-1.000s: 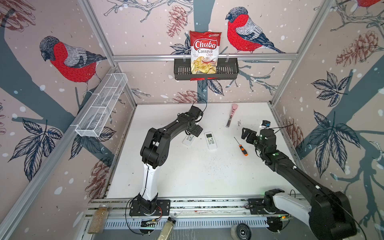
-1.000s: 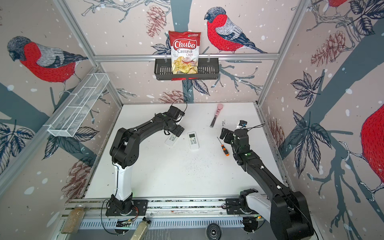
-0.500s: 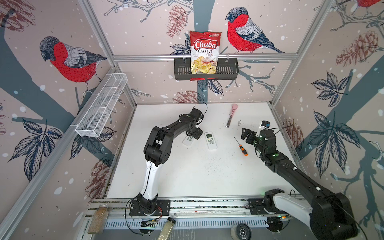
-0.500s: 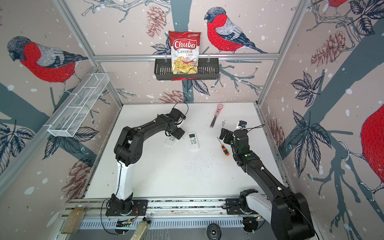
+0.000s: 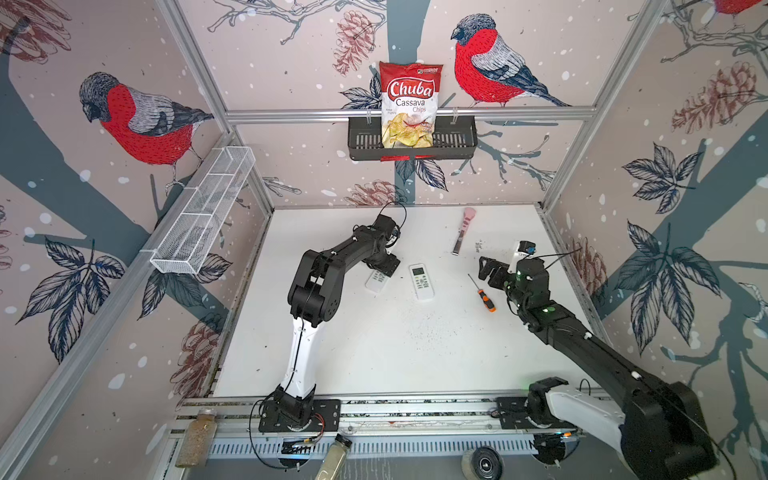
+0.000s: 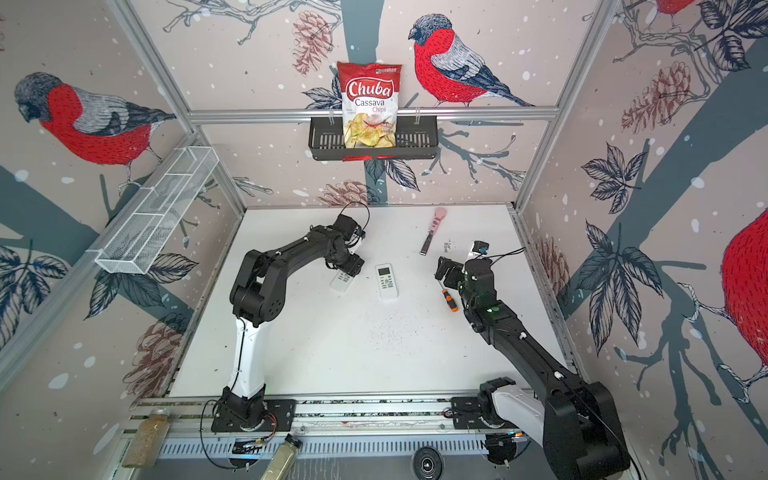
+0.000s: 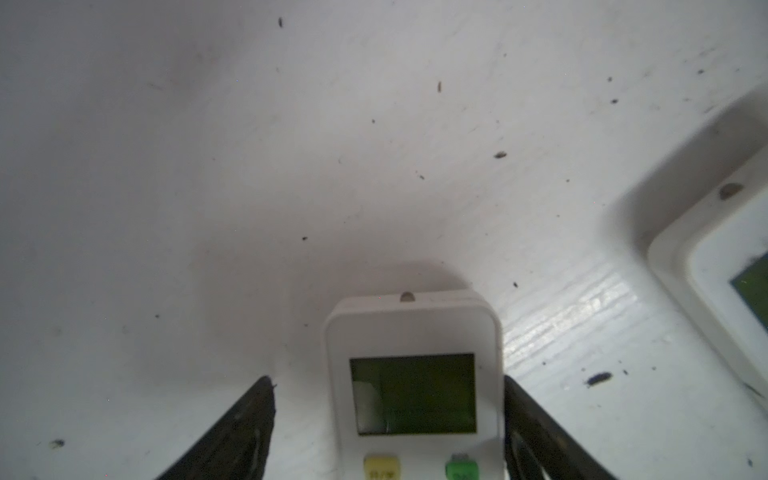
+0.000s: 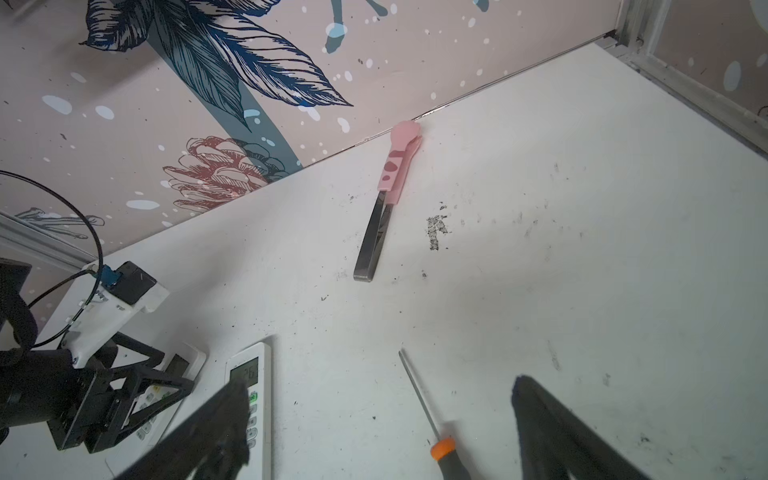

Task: Unload the batteries from the remote control
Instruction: 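Reach the left gripper down over the nearer white remote while the right arm moves forward, then grasp the white remote's end with the left gripper and lift it upright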

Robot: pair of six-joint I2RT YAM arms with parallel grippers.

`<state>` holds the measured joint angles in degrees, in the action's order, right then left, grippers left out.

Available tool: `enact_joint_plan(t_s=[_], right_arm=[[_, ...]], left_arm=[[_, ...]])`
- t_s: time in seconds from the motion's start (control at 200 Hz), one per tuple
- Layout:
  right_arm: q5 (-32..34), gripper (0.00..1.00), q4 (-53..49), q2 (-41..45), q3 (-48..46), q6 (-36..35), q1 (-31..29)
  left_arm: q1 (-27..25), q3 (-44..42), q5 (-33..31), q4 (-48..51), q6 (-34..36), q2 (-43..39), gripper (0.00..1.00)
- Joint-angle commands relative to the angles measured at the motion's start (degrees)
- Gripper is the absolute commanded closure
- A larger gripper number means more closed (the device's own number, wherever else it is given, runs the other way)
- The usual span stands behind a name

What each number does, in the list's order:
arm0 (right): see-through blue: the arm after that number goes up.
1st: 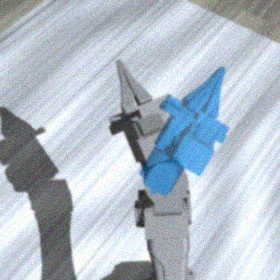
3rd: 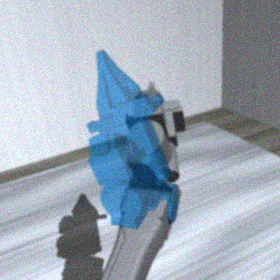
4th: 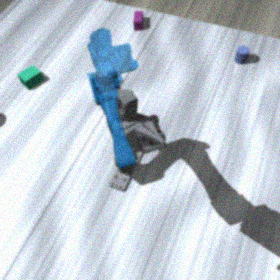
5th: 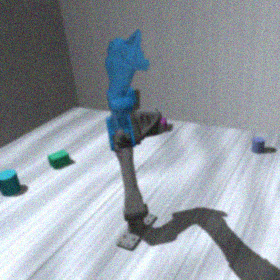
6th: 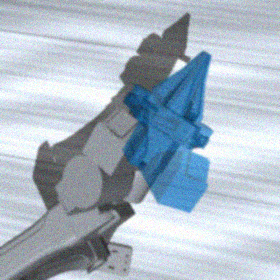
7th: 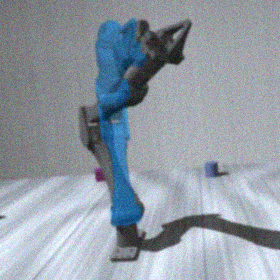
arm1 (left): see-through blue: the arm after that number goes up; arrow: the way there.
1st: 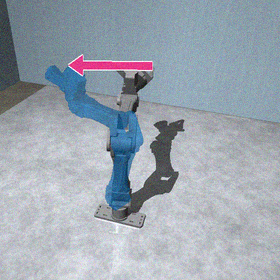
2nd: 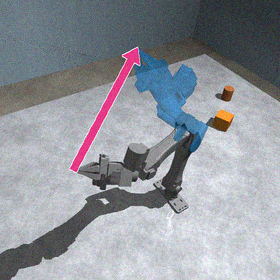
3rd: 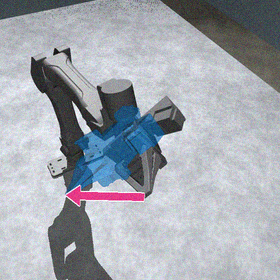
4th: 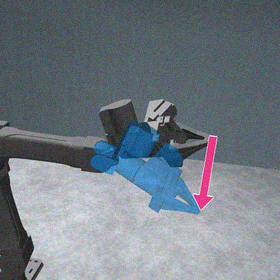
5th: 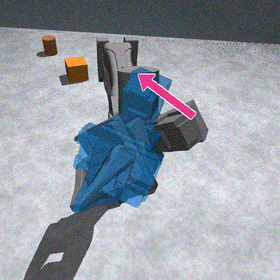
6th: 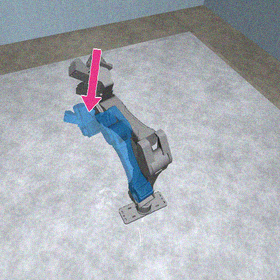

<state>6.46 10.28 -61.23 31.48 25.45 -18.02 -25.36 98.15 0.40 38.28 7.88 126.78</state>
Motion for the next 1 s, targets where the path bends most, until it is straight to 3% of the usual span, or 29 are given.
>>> enact_joint_plan(t_s=[0.0, 0.23, 0.355, 0.535, 0.74, 0.991], right_arm=[[0.44, 0.01, 1.58, -0.07, 0.51, -0.34, -0.22], [0.97, 0.01, 1.24, -0.03, 0.68, -0.48, -0.37], [1.12, 0.01, 1.05, 0.07, 0.77, -0.58, -0.59], [1.75, 0.01, 0.97, 0.24, 0.86, -0.93, -1.22], [1.90, 0.01, 0.80, -0.03, 1.12, -1.10, -1.67], [0.57, 0.01, 1.24, 0.70, 0.97, -2.17, -1.67]], left_arm=[[0.05, 0.94, 2.94, 1.78, 0.12, 0.75, 0.23], [-0.30, 2.72, 4.51, 3.05, 0.12, 2.23, 0.31], [-0.30, 2.84, 4.10, 2.92, -0.47, 2.43, 0.41], [-0.30, 2.75, 3.55, 3.35, -0.67, 2.42, 0.44], [-0.30, 2.84, 3.87, 3.55, -1.02, 2.25, 0.55], [-0.22, 4.30, 8.03, 4.62, -1.20, 0.15, 0.57]])
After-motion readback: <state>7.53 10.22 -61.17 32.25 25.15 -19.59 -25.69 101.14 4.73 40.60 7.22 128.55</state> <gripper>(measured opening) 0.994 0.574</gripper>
